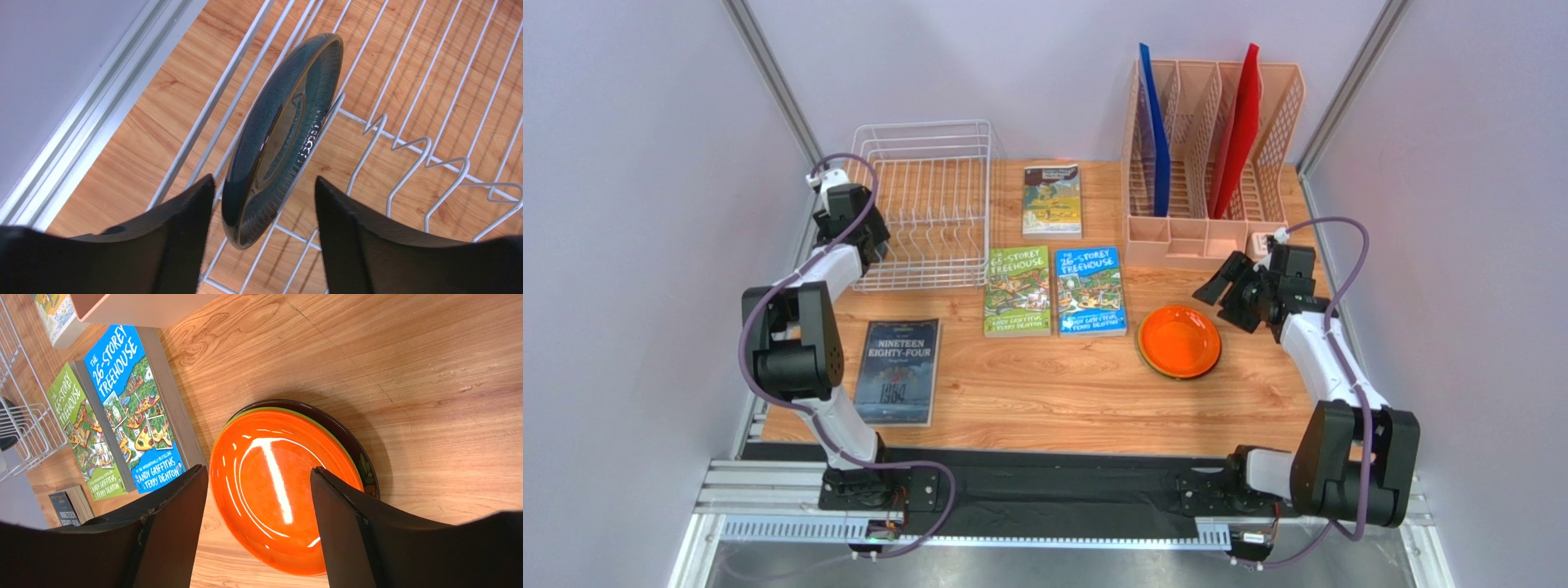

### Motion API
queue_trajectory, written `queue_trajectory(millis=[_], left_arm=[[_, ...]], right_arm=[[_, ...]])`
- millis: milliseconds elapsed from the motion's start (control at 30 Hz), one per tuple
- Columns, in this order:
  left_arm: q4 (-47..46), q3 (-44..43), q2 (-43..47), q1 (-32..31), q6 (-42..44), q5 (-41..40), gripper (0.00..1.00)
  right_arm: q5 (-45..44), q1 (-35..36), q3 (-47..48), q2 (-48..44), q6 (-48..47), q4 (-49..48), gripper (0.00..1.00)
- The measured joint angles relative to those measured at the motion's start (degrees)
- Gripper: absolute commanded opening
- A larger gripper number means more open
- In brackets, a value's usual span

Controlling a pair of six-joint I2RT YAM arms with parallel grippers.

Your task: Unload the plates from the dish rack

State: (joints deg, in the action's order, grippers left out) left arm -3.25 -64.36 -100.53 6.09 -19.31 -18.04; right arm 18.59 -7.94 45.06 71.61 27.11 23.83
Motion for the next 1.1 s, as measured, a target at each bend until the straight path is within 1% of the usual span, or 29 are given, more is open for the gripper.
queue_trajectory(millis=[33,100,167,200,300,367,433,467,533,567,600,867,1000,1100], left_arm=[[-0.1,0.0,-0.3,0.0,-0.1,0.1,0.57],[-0.7,0.0,-0.8,0.0,-0.3,0.3,0.52],[-0.9,0.0,-0.9,0.0,-0.4,0.2,0.50],[-1.1,0.0,-0.9,0.0,-0.5,0.2,0.43],[-2.6,0.0,-0.9,0.1,-0.9,-0.1,0.37],[-3.0,0.0,-0.9,0.3,-0.9,-0.2,0.29],[-3.0,0.0,-0.9,0.4,-0.5,-0.4,0.25],[-3.0,0.2,-0.9,0.5,-0.1,-0.5,0.19],[-3.0,0.2,-0.9,0.5,0.3,-0.3,0.13],[-3.0,0.2,-0.9,0.4,0.4,-0.3,0.05],[-3.0,0.2,-1.0,0.4,0.5,-0.2,0.01],[-3.7,0.7,-0.9,0.4,2.9,0.7,0.00],[-5.9,3.2,0.6,0.2,4.4,0.8,0.00],[-6.2,5.3,2.8,-0.9,6.3,-0.9,0.00]], right_arm=[[0.0,0.0,0.0,0.2,0.0,-0.2,0.67],[0.0,0.0,0.0,0.4,0.0,-0.4,0.67],[0.0,0.0,0.0,0.5,0.0,-0.6,0.67],[0.0,0.0,0.0,0.6,0.0,-0.7,0.67],[0.0,0.0,0.0,1.2,-0.1,-0.9,0.67],[0.0,0.0,0.0,1.7,-0.1,-0.9,0.67],[0.2,0.0,0.0,2.1,-0.2,-1.0,0.67],[0.3,0.0,0.0,2.4,-0.2,-1.0,0.67],[0.6,0.0,0.0,2.7,-0.3,-1.0,0.67],[0.7,0.0,0.0,2.9,-0.3,-1.0,0.67],[0.9,0.0,0.0,3.1,-0.4,-1.0,0.67],[1.5,0.1,0.0,3.7,-0.7,-1.0,0.67],[0.8,0.8,0.0,3.4,-0.9,-0.9,0.68],[-0.1,1.6,0.0,2.1,-1.2,-0.5,0.69]])
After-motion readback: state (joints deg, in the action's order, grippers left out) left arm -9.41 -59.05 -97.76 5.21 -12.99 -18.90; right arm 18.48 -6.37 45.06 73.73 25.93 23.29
